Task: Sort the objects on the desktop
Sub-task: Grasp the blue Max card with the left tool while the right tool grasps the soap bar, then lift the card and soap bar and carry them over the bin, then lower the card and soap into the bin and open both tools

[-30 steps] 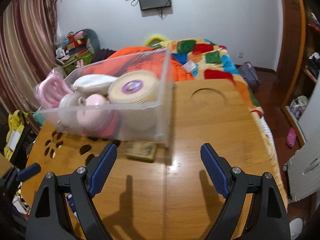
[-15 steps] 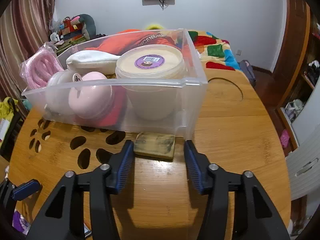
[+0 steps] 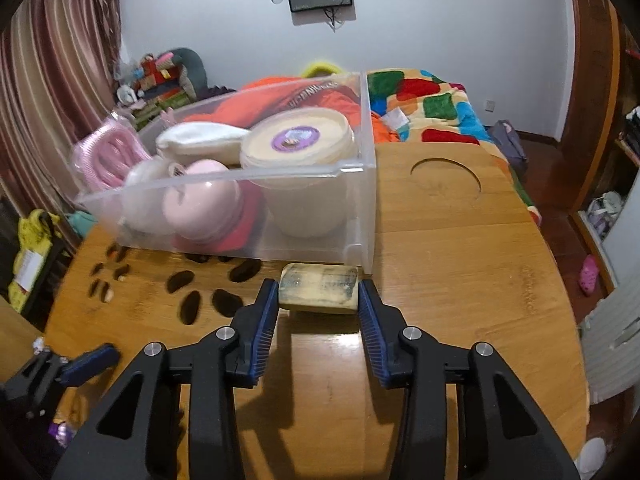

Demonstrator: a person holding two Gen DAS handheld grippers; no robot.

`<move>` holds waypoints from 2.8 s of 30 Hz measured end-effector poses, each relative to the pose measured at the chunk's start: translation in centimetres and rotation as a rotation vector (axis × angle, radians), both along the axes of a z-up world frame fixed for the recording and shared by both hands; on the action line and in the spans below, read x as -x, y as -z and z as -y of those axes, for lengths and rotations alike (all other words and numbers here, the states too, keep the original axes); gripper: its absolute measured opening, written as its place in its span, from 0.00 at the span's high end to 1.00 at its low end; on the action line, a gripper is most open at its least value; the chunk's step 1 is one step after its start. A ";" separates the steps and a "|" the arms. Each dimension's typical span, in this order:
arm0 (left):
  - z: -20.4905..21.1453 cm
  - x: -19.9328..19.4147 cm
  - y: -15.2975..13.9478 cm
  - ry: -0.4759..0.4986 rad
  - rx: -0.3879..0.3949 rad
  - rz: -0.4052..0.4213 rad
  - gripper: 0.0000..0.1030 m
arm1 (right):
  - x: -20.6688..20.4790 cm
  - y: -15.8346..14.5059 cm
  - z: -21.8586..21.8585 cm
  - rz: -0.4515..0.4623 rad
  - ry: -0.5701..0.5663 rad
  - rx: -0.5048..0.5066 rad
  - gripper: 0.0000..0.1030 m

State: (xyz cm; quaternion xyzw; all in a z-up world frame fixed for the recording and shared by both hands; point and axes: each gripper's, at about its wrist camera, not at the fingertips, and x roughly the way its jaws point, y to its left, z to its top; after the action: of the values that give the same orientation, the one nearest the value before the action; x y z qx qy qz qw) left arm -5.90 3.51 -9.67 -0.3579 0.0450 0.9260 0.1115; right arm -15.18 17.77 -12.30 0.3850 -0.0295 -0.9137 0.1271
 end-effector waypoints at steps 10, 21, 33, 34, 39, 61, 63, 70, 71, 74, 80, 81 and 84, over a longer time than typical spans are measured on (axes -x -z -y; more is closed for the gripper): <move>1.6 0.3 -0.4 -0.057 -0.038 0.009 0.55 | -1.1 -1.2 0.5 -0.030 -0.054 0.073 0.64; 3.6 0.5 -3.7 -0.112 -0.078 -0.074 0.55 | -1.8 -3.4 0.7 -0.085 -0.092 0.100 0.64; 5.1 2.8 -7.4 -0.142 -0.094 -0.186 0.55 | -0.9 -5.3 0.8 -0.132 -0.094 0.097 0.64; 5.2 3.0 -7.6 -0.146 -0.093 -0.194 0.55 | -0.7 -5.4 0.8 -0.133 -0.096 0.097 0.64; 5.6 4.2 -8.4 -0.161 -0.106 -0.219 0.55 | 0.3 -5.9 1.1 -0.137 -0.109 0.094 0.64; 6.0 10.6 -7.0 -0.247 -0.027 -0.194 0.55 | 6.2 -5.4 5.5 -0.128 -0.181 0.039 0.64; 5.8 10.6 -6.9 -0.251 -0.021 -0.198 0.55 | 6.5 -5.4 5.9 -0.125 -0.189 0.031 0.64; 5.0 10.6 -6.7 -0.257 0.034 -0.205 0.53 | 6.0 -5.5 6.5 -0.153 -0.168 -0.027 0.60; 5.1 10.5 -6.8 -0.254 0.027 -0.207 0.50 | 5.8 -5.7 6.5 -0.163 -0.163 -0.037 0.58; 5.3 10.1 -7.4 -0.253 0.008 -0.217 0.44 | 5.1 -6.4 5.9 -0.196 -0.137 -0.057 0.51; 5.4 9.2 -8.4 -0.250 -0.004 -0.229 0.40 | 4.3 -7.0 4.8 -0.202 -0.109 -0.047 0.46; 5.3 9.0 -8.5 -0.254 -0.001 -0.233 0.38 | 4.1 -7.1 4.6 -0.201 -0.102 -0.050 0.45; 5.4 7.9 -9.0 -0.280 0.015 -0.263 0.23 | 3.4 -7.1 4.2 -0.198 -0.085 -0.067 0.40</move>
State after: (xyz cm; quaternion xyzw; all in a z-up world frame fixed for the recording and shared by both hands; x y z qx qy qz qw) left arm -13.83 -1.84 -0.62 -0.2371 0.0156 0.9709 -0.0279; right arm -18.54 13.54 -5.23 0.2980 0.0301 -0.9414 0.1552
